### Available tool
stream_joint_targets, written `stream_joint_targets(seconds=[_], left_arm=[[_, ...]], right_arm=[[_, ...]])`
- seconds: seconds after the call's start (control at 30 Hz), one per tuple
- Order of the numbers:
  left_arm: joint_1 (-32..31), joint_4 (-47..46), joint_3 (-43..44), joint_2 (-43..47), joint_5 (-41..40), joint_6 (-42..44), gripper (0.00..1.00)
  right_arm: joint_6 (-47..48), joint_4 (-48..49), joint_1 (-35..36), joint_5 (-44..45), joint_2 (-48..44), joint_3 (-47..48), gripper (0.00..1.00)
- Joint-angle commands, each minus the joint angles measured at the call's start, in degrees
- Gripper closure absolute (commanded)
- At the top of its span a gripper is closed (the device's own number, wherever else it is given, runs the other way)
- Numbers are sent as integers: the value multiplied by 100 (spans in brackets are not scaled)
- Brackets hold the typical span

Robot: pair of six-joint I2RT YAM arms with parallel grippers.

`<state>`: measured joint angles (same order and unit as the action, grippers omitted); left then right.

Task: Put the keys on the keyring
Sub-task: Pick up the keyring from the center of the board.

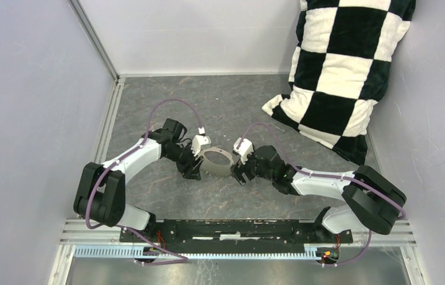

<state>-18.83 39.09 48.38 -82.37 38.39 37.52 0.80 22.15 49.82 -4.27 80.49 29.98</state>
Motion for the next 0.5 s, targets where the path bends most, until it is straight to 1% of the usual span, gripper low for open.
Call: stream_joint_targets(seconds=[0.0, 0.1, 0.27, 0.47], left_arm=[[-390, -281, -15, -112, -174, -279, 38], [-574, -505, 28, -263, -291, -490, 44], [-774, -963, 32, -495, -540, -782, 47], [-925, -1067, 230, -863, -571, -928, 55]], right_arm=[[279, -125, -40, 179, -313, 143, 18], [224, -134, -110, 269, -513, -4, 18], [-26, 36, -390, 272, -1114, -419, 19], [-71, -28, -620, 225, -1556, -691, 20]])
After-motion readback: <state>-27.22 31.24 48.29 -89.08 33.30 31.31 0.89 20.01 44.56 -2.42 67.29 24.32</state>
